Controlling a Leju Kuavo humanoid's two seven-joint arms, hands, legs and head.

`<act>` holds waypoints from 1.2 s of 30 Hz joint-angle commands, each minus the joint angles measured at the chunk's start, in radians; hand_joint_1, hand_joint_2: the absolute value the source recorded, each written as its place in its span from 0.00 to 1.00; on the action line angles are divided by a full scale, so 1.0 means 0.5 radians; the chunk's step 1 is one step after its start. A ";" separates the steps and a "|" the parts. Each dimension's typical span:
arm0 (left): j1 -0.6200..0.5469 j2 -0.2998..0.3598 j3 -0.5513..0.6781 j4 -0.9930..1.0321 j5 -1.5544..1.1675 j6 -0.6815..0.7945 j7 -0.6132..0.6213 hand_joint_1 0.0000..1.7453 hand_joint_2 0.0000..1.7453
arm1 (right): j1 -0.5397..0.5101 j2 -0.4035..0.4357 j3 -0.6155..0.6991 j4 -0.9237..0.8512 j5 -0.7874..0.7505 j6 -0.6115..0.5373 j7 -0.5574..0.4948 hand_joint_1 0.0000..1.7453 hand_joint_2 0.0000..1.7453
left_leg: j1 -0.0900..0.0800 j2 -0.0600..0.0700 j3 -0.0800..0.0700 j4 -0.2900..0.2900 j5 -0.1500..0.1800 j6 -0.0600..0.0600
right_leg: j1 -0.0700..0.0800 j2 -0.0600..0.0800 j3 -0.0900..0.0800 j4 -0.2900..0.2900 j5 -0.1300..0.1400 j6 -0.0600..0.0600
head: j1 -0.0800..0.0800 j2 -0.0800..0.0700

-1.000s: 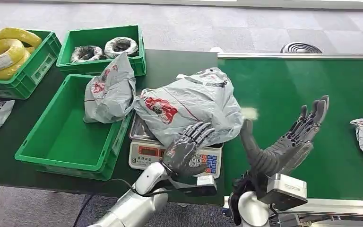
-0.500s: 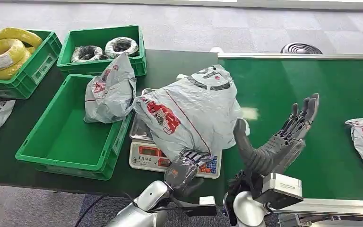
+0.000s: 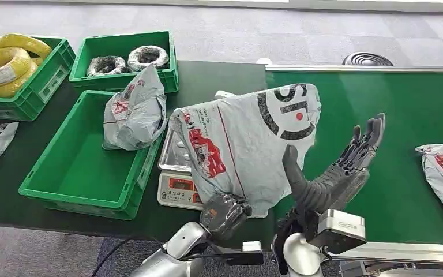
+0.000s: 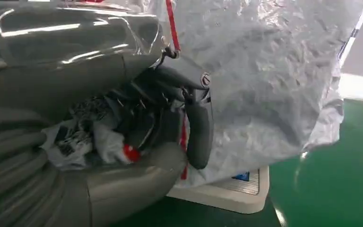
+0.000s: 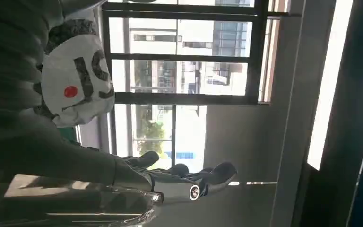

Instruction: Moved the parcel from conveyor to table for the left to box.

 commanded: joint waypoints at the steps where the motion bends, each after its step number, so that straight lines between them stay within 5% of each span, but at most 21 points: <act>1: 0.019 0.013 0.016 0.061 0.022 0.015 -0.047 0.93 1.00 | -0.058 -0.074 0.003 0.109 -0.009 -0.002 -0.011 0.00 1.00 | -0.001 0.007 0.003 -0.004 0.002 0.000 | 0.000 -0.001 0.002 -0.004 0.002 0.000 | 0.000 0.000; 7: 0.019 0.125 0.351 -0.530 0.466 -0.017 -0.371 1.00 1.00 | -0.018 -0.060 -0.044 0.042 0.004 -0.002 -0.033 0.00 1.00 | -0.001 0.006 -0.001 -0.003 0.003 -0.001 | -0.001 -0.005 -0.003 -0.002 0.003 0.000 | 0.000 0.000; 12: 0.066 0.359 0.621 -1.518 0.587 -0.234 -0.246 1.00 1.00 | -0.015 -0.057 -0.073 0.047 0.003 -0.002 -0.033 0.00 1.00 | 0.000 0.008 -0.004 0.000 0.002 -0.001 | 0.000 0.001 -0.007 0.002 0.003 0.000 | 0.001 0.000; 31: -0.012 0.455 0.886 -2.132 0.882 -0.195 -0.272 0.95 1.00 | 0.066 -0.043 -0.120 -0.008 0.036 -0.002 -0.033 0.00 1.00 | -0.001 0.006 -0.003 -0.001 0.003 -0.002 | -0.001 -0.004 -0.006 0.004 0.002 0.000 | 0.001 0.000; 32: -0.014 0.456 0.882 -2.122 0.888 -0.221 -0.246 0.86 1.00 | 0.078 -0.039 -0.123 -0.014 0.044 -0.002 -0.033 0.00 1.00 | 0.000 0.006 -0.003 -0.001 0.003 -0.002 | 0.000 -0.003 -0.006 0.004 0.002 0.000 | 0.001 -0.001; 33: -0.014 0.455 0.880 -2.104 0.881 -0.232 -0.222 0.00 1.00 | 0.085 -0.036 -0.125 -0.018 0.048 -0.002 -0.033 0.00 1.00 | -0.001 0.006 -0.002 -0.002 0.003 -0.003 | -0.001 -0.005 -0.006 0.003 0.002 0.000 | 0.001 0.000; 36: -0.025 0.431 0.833 -1.892 0.700 -0.215 -0.150 0.00 1.00 | 0.095 -0.033 -0.121 -0.025 0.060 -0.002 -0.033 0.00 1.00 | -0.001 0.002 -0.001 -0.001 0.002 -0.002 | -0.001 -0.004 -0.003 0.003 0.000 0.000 | 0.000 0.000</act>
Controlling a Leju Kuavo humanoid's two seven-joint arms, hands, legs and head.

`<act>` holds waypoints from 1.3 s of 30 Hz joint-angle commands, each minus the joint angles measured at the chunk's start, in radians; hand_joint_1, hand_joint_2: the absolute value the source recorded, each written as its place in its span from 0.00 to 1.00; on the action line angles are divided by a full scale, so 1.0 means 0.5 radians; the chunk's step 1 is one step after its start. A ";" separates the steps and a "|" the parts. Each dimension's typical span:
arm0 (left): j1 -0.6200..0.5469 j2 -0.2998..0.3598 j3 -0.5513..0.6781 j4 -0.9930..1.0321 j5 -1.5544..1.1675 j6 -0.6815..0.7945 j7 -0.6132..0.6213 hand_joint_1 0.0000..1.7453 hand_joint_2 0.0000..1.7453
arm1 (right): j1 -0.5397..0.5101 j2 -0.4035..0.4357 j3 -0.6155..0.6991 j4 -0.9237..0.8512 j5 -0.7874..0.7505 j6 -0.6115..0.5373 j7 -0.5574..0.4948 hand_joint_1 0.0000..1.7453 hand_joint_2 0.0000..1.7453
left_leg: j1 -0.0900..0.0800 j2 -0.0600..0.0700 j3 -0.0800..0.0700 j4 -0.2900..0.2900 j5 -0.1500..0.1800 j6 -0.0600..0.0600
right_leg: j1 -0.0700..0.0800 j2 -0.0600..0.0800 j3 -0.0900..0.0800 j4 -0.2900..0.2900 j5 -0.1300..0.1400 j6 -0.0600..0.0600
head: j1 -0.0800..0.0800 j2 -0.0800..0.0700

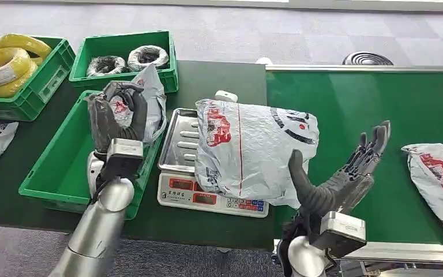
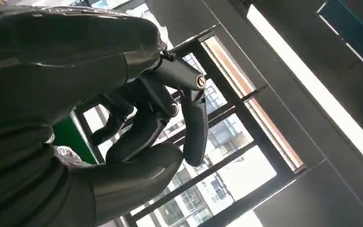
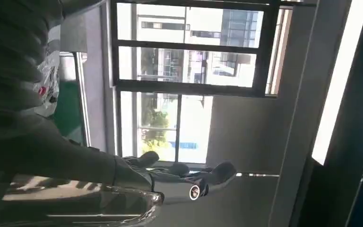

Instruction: Moved the parcel from conveyor to table for the left to box.

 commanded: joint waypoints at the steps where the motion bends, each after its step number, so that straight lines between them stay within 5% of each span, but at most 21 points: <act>1: -0.077 0.034 -0.050 0.268 -0.250 0.000 0.137 0.00 1.00 | 0.026 -0.032 -0.022 -0.016 0.020 -0.002 -0.003 0.00 1.00 | -0.001 0.002 0.001 -0.003 0.002 -0.001 | -0.001 -0.007 0.001 -0.002 0.001 0.000 | 0.000 0.000; 12: -0.131 -0.007 -0.145 0.573 -0.517 0.130 0.193 0.00 1.00 | 0.009 -0.035 -0.009 0.008 0.018 -0.002 -0.003 0.00 1.00 | -0.001 0.001 -0.001 -0.003 0.003 0.000 | 0.000 -0.010 0.000 -0.003 0.002 0.001 | 0.000 0.000; 17: -0.222 -0.079 -0.297 1.019 -0.987 0.222 0.373 0.00 1.00 | 0.002 -0.035 0.012 0.028 0.013 -0.002 -0.003 0.00 1.00 | -0.001 -0.005 0.002 -0.003 0.003 0.000 | 0.000 -0.012 0.003 -0.004 0.000 0.001 | 0.000 0.000; 25: -0.242 -0.184 -0.212 1.255 -1.835 0.227 0.569 0.00 1.00 | 0.009 -0.015 0.000 0.003 0.022 -0.002 -0.003 0.00 1.00 | -0.001 0.000 0.000 -0.002 0.003 0.000 | 0.000 -0.008 0.000 -0.003 0.001 0.000 | 0.000 0.000; 36: -0.262 -0.186 -0.335 1.466 -2.034 0.227 0.714 0.00 1.00 | 0.025 -0.023 0.021 -0.021 0.023 -0.002 0.015 0.00 1.00 | -0.001 0.002 0.000 -0.001 0.002 0.000 | 0.000 -0.005 0.000 -0.002 0.001 0.000 | -0.001 0.000; 37: -0.276 -0.009 -0.823 1.337 -1.740 0.192 1.003 0.00 1.00 | 0.042 -0.041 0.042 -0.063 0.036 -0.002 0.053 0.00 1.00 | 0.000 0.002 0.000 0.000 0.001 0.000 | 0.000 -0.003 -0.001 -0.001 0.001 0.000 | -0.001 0.000; 39: -0.276 -0.009 -0.823 1.337 -1.740 0.192 1.003 0.00 1.00 | 0.042 -0.041 0.042 -0.063 0.036 -0.002 0.053 0.00 1.00 | -0.002 0.001 -0.001 -0.003 0.003 0.000 | -0.001 -0.008 -0.002 -0.002 0.002 0.000 | 0.000 0.000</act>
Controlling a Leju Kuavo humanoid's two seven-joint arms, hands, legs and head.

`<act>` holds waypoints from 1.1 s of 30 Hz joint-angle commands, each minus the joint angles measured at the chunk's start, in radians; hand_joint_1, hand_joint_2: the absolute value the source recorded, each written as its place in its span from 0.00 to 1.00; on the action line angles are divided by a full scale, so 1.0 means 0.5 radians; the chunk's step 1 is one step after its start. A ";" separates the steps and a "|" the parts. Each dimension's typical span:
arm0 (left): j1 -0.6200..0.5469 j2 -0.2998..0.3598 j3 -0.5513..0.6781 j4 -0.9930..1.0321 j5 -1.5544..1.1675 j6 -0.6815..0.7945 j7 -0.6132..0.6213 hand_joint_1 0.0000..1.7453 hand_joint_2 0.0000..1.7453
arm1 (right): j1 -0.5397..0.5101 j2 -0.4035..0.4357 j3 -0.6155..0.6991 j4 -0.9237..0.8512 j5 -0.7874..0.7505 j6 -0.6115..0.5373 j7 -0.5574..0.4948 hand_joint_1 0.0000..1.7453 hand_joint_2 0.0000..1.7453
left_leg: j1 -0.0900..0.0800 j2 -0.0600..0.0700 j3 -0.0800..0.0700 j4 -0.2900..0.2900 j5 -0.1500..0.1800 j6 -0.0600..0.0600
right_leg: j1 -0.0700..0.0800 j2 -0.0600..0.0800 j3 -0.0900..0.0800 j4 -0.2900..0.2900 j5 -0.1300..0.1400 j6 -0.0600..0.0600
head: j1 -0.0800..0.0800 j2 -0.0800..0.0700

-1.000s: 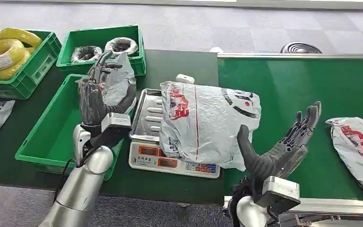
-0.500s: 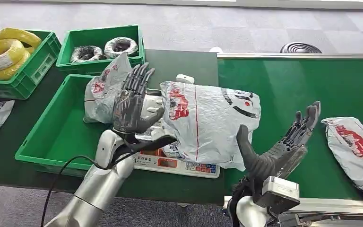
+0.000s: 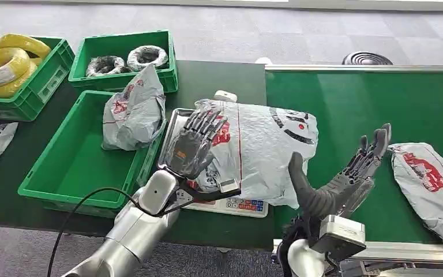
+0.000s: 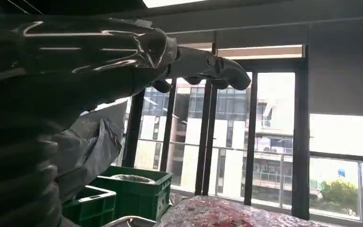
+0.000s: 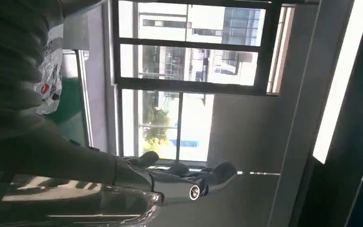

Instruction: Moved the parcel from conveyor to table for the left to box.

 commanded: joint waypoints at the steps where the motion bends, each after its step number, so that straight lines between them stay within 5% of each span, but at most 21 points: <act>1: -0.125 0.139 -0.521 0.238 0.256 0.009 0.260 0.00 1.00 | 0.002 -0.051 0.030 -0.021 0.010 -0.002 0.040 0.00 1.00 | -0.001 -0.001 0.000 -0.002 0.002 0.000 | 0.000 -0.007 0.001 -0.001 0.000 0.000 | 0.000 0.000; 21: -0.151 -0.025 -0.279 0.726 0.250 -0.055 0.001 0.00 1.00 | -0.011 -0.059 0.045 -0.012 0.015 -0.002 0.057 0.00 1.00 | -0.001 0.003 0.001 -0.004 0.002 0.000 | 0.000 -0.006 0.003 -0.003 0.002 0.001 | 0.000 0.000; 33: -0.143 -0.007 -0.187 0.854 0.483 -0.260 -0.225 0.00 1.00 | -0.034 -0.079 0.054 0.024 -0.008 -0.002 0.061 0.00 1.00 | -0.001 0.009 0.005 -0.007 0.004 -0.001 | -0.001 -0.002 0.006 -0.007 0.005 0.001 | -0.001 0.000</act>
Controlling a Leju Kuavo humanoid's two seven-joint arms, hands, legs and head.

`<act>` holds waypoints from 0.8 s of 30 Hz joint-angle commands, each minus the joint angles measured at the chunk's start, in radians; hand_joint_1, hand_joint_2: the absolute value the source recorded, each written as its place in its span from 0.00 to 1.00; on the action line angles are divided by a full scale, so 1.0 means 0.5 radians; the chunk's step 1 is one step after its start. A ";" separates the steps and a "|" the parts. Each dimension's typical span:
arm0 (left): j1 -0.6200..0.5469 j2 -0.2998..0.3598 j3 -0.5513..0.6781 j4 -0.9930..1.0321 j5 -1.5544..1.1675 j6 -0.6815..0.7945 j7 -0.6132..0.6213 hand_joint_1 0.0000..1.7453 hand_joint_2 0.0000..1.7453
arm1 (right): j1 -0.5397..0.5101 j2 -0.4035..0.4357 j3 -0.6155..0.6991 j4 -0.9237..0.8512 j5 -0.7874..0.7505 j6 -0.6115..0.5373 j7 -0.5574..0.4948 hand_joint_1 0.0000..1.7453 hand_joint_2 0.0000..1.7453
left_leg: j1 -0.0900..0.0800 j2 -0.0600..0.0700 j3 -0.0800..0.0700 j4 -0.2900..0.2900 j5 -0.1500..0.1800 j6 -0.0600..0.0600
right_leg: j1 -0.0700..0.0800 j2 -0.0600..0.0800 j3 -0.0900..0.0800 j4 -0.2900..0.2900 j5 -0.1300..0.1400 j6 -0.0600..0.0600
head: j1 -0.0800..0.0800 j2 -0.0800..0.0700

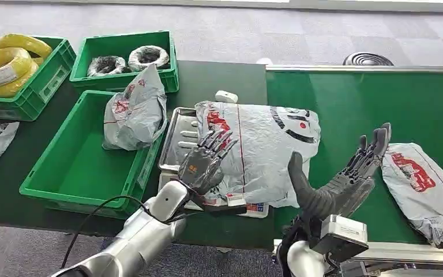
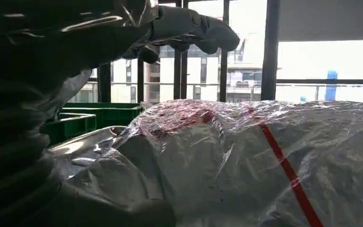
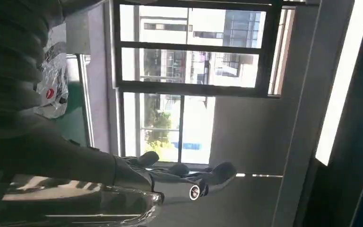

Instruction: Moved the parcel from conveyor to table for the left to box.

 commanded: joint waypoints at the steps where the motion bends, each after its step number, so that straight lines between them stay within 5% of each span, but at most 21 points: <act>1: -0.033 0.012 0.061 0.382 0.091 -0.180 -0.086 0.00 1.00 | -0.054 -0.079 0.019 0.059 -0.020 -0.002 0.012 0.00 1.00 | -0.001 0.008 0.010 -0.006 0.003 0.000 | -0.001 0.000 0.008 -0.005 0.004 0.001 | 0.001 0.000; 19: -0.060 0.025 0.004 0.479 0.029 -0.314 0.032 0.00 1.00 | -0.094 -0.087 -0.002 0.088 -0.029 -0.002 -0.006 0.00 1.00 | -0.001 0.011 0.025 -0.004 0.004 0.000 | 0.000 0.004 0.022 -0.003 0.006 0.000 | 0.000 0.000; 20: -0.062 0.024 0.012 0.479 0.030 -0.309 0.025 0.30 1.00 | -0.101 -0.087 -0.003 0.096 -0.029 -0.002 -0.006 0.00 1.00 | -0.001 0.015 0.021 -0.007 0.008 -0.001 | -0.001 0.005 0.017 -0.005 0.011 -0.002 | 0.001 0.000; 21: -0.063 0.022 0.018 0.478 0.033 -0.309 0.018 0.79 1.00 | -0.103 -0.085 -0.006 0.097 -0.027 -0.002 -0.008 0.00 1.00 | -0.001 0.012 0.025 -0.004 0.005 -0.001 | 0.001 0.004 0.021 -0.002 0.008 -0.004 | 0.000 0.000; 22: -0.064 0.020 0.024 0.475 0.039 -0.314 0.010 0.90 1.00 | -0.106 -0.084 -0.007 0.098 -0.028 -0.002 -0.007 0.00 1.00 | -0.001 0.014 0.020 -0.006 0.008 -0.001 | 0.000 0.003 0.015 -0.004 0.011 -0.004 | 0.001 0.000; 24: -0.060 0.018 0.034 0.467 0.036 -0.304 0.005 0.96 1.00 | -0.107 -0.084 -0.009 0.099 -0.025 -0.002 -0.007 0.00 1.00 | -0.001 0.012 0.019 -0.007 0.009 -0.002 | 0.000 0.001 0.014 -0.004 0.011 -0.004 | 0.001 0.000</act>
